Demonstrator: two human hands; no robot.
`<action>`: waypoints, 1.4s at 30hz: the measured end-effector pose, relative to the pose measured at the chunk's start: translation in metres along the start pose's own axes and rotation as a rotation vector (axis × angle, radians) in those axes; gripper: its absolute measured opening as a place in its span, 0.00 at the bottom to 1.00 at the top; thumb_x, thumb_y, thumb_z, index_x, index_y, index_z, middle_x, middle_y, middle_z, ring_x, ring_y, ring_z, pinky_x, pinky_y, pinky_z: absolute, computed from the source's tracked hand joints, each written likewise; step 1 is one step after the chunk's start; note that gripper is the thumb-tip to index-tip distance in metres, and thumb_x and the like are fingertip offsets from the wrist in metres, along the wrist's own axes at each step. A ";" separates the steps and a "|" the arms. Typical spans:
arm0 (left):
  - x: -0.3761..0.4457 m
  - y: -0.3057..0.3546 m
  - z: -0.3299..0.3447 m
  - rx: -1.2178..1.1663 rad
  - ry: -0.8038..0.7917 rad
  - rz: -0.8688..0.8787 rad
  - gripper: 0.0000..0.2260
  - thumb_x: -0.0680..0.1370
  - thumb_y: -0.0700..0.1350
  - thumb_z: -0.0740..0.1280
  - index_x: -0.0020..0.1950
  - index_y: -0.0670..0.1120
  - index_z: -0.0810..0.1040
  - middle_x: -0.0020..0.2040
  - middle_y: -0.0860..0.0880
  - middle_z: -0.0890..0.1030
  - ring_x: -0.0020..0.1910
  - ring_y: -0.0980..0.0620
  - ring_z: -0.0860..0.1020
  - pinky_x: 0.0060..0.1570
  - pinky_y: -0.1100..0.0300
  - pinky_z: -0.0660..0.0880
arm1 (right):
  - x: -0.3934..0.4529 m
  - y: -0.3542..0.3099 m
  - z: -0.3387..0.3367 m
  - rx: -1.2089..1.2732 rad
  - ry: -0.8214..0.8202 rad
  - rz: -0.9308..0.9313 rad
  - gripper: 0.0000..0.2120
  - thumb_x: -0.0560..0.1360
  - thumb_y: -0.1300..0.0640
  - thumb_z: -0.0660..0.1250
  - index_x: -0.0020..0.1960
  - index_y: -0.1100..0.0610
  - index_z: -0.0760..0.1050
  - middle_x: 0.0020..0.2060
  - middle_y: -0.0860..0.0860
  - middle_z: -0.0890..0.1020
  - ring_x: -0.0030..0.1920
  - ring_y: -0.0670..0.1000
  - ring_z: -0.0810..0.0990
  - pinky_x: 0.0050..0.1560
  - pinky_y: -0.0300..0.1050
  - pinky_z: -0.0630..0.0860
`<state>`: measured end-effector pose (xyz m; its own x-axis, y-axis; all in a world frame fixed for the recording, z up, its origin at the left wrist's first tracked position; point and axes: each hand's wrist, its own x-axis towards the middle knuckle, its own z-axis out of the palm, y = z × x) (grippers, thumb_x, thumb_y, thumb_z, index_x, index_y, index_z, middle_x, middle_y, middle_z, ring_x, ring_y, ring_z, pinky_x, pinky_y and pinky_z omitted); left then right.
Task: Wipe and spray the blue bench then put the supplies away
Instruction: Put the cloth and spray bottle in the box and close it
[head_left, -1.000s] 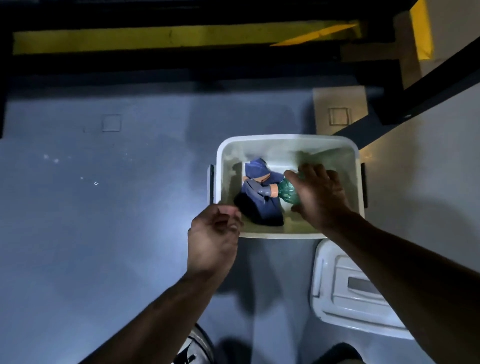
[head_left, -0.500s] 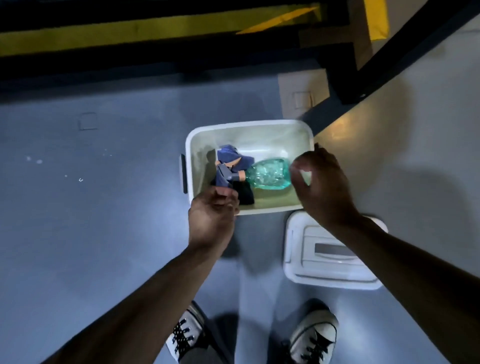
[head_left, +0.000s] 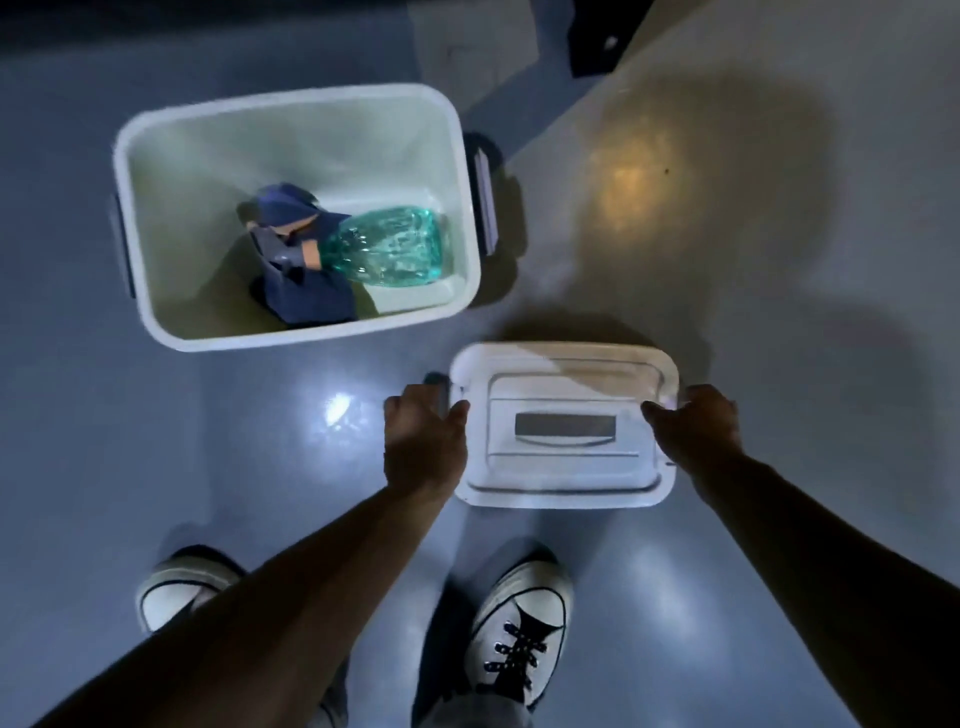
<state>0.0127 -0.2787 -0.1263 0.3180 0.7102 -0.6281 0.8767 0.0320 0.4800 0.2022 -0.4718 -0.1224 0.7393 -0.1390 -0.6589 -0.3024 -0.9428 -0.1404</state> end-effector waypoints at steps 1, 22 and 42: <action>0.004 -0.008 0.010 -0.034 0.018 -0.020 0.16 0.72 0.61 0.67 0.53 0.52 0.79 0.51 0.46 0.81 0.48 0.44 0.82 0.47 0.48 0.83 | 0.006 0.005 0.006 -0.025 0.002 -0.004 0.26 0.72 0.47 0.73 0.64 0.61 0.74 0.59 0.61 0.79 0.60 0.64 0.77 0.62 0.59 0.78; -0.058 0.049 -0.055 -0.375 0.121 -0.242 0.11 0.72 0.51 0.77 0.48 0.51 0.78 0.44 0.52 0.84 0.43 0.47 0.84 0.50 0.49 0.82 | -0.056 -0.029 -0.077 0.138 0.150 -0.126 0.17 0.71 0.49 0.76 0.56 0.56 0.79 0.53 0.57 0.82 0.52 0.59 0.81 0.48 0.46 0.75; 0.027 0.044 -0.259 -0.261 0.346 -0.149 0.12 0.73 0.50 0.77 0.52 0.46 0.83 0.48 0.50 0.86 0.48 0.47 0.83 0.51 0.60 0.76 | -0.151 -0.247 -0.042 0.165 -0.006 -0.449 0.09 0.69 0.60 0.69 0.47 0.63 0.82 0.43 0.61 0.84 0.47 0.65 0.82 0.49 0.51 0.79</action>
<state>-0.0337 -0.0762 0.0368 0.0175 0.8760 -0.4820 0.7695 0.2961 0.5659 0.1903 -0.2310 0.0434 0.8155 0.2729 -0.5104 -0.0460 -0.8485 -0.5271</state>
